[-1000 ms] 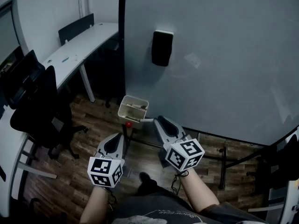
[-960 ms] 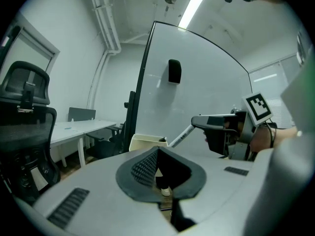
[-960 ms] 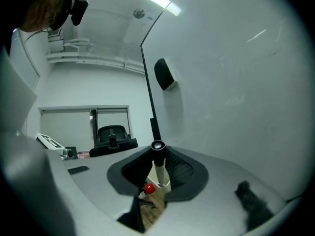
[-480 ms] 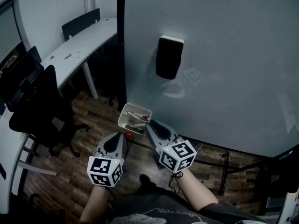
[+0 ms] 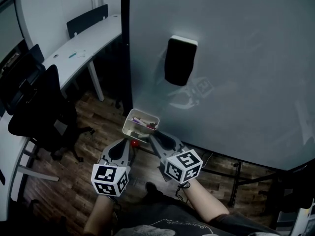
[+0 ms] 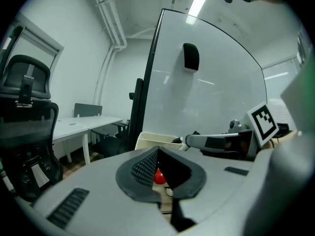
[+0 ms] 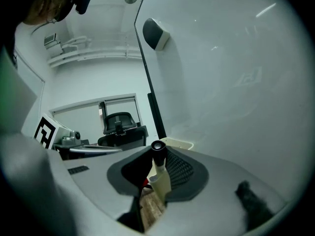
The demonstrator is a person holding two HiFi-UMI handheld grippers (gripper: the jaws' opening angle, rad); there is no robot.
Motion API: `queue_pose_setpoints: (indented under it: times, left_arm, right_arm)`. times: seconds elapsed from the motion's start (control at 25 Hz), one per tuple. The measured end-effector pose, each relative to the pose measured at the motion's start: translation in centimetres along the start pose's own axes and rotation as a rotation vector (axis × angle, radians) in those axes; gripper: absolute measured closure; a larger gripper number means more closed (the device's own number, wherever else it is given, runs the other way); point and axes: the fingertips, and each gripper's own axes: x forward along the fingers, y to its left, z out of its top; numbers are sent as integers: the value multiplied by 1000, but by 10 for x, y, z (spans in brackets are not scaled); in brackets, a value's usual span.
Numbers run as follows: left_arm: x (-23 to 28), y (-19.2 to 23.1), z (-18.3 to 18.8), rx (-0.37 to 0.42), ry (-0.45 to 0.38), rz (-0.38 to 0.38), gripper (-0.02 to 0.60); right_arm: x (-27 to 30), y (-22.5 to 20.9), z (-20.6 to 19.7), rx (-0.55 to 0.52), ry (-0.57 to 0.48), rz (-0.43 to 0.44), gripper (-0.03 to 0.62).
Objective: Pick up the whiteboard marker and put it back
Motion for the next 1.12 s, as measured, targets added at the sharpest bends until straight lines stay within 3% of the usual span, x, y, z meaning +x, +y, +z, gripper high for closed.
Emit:
queue_pose_setpoints:
  times: [0.56,1.12]
  left_arm:
    - [-18,1,-5,5,6,0,568]
    - [-68,-8,-6,14,-45,-22,568]
  right_arm:
    - [-1,5,-18,-50,78,-37,502]
    - [-43,23,0,-52,-18,-134,465]
